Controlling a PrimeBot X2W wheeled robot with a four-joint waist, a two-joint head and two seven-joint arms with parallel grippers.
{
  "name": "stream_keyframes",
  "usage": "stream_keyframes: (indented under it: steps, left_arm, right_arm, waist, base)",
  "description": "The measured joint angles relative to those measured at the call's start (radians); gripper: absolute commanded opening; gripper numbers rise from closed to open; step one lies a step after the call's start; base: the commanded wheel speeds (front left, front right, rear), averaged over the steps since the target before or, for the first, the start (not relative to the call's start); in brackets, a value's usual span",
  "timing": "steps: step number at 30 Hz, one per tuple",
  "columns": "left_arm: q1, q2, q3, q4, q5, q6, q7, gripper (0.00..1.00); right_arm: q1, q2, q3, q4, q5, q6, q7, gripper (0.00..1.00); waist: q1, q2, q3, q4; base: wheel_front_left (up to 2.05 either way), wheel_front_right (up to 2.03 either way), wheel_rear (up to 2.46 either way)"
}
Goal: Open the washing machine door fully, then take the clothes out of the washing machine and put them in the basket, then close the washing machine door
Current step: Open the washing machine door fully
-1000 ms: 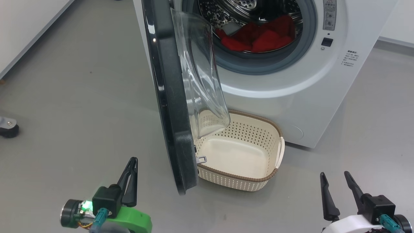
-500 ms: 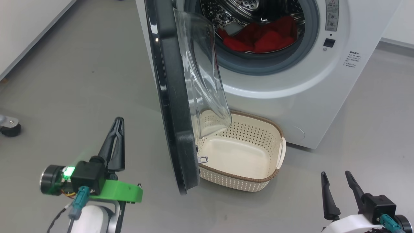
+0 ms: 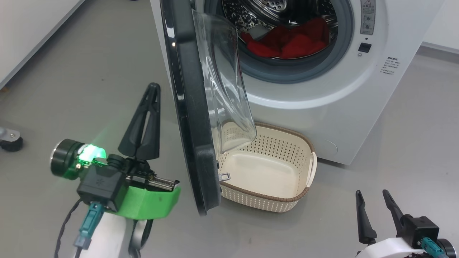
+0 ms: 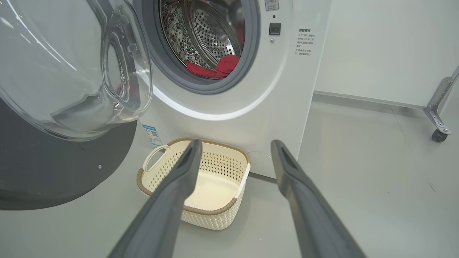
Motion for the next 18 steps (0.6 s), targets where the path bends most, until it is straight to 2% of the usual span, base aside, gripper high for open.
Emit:
stream_keyframes:
  steps: [6,13,18]
  left_arm:
    - [-0.008,-0.009,-0.077,-0.045,-0.014,-0.035,0.022,0.00]
    - [-0.005,-0.012,-0.232,-0.065,-0.056,-0.094,0.095,0.00]
    - [0.036,-0.013,-0.326,-0.043,-0.096,-0.113,0.145,0.00]
  right_arm:
    - [0.000,0.004,-0.004,0.002,-0.002,0.008,0.000,1.00]
    - [0.000,0.010,-0.010,0.006,-0.010,0.017,0.000,1.00]
    - [0.000,0.011,-0.012,0.007,-0.018,0.023,0.000,1.00]
  waist:
    - [0.0000,0.0000,0.002,-0.003]
    - [0.0000,0.0000,0.006,-0.008]
    - [0.0000,0.0000,0.012,-0.013]
  base:
    - [0.00,0.00,0.00]
    - [0.00,0.00,0.00]
    - [0.00,0.00,0.00]
